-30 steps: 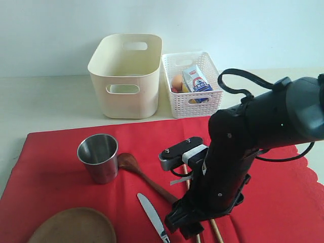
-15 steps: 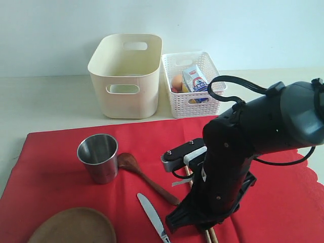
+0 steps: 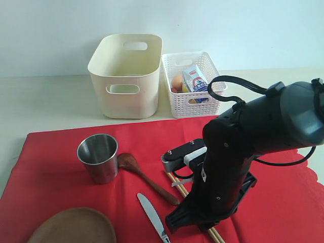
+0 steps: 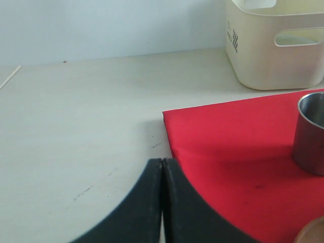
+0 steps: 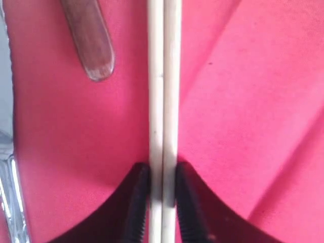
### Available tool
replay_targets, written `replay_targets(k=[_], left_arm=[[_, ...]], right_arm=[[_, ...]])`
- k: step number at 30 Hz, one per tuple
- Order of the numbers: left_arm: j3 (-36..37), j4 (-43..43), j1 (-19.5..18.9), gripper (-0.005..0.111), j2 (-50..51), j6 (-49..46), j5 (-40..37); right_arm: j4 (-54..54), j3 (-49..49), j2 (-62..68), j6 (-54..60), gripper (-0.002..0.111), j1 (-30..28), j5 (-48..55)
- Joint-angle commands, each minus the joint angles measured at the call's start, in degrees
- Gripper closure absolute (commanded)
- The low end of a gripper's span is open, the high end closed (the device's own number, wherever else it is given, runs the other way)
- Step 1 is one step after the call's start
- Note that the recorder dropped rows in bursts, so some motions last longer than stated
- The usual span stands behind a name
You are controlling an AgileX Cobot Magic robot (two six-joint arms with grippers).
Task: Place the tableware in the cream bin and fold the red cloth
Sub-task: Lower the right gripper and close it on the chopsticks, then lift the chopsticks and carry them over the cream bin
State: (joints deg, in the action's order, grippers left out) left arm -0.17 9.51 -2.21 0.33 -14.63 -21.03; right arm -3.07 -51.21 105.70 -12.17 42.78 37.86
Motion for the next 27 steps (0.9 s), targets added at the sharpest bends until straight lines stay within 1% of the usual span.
replay_targets(k=[1, 4, 6, 8, 10, 17, 23, 27], left_arm=[[0.17, -0.19, -0.17, 0.107, -0.33, -0.01, 0.47], [0.17, -0.19, -0.17, 0.107, -0.33, -0.01, 0.47], [0.17, -0.19, -0.17, 0.107, -0.33, -0.01, 0.47], [0.17, -0.19, -0.17, 0.107, -0.33, -0.01, 0.47], [0.17, -0.19, -0.17, 0.107, -0.33, -0.01, 0.47], [0.17, -0.19, -0.17, 0.107, -0.33, -0.01, 0.47], [0.17, -0.19, -0.17, 0.107, -0.33, -0.01, 0.47], [0.17, -0.19, -0.17, 0.107, -0.33, -0.01, 0.47]], right_arm=[[-0.07, -0.03, 0.35, -0.12, 0.079, 0.21, 0.33], [0.13, -0.03, 0.57, -0.12, 0.08, 0.21, 0.33], [0.19, -0.03, 1.07, -0.12, 0.084, 0.21, 0.33], [0.19, -0.03, 1.87, -0.12, 0.095, 0.21, 0.33], [0.19, -0.03, 2.59, -0.12, 0.109, 0.21, 0.33], [0.35, -0.03, -1.7, 0.0, 0.108, 0.21, -0.21], [0.61, -0.03, -11.49, 3.09, 0.108, 0.21, -0.74], [0.61, -0.03, -18.27, 5.62, 0.108, 0.21, -3.69]])
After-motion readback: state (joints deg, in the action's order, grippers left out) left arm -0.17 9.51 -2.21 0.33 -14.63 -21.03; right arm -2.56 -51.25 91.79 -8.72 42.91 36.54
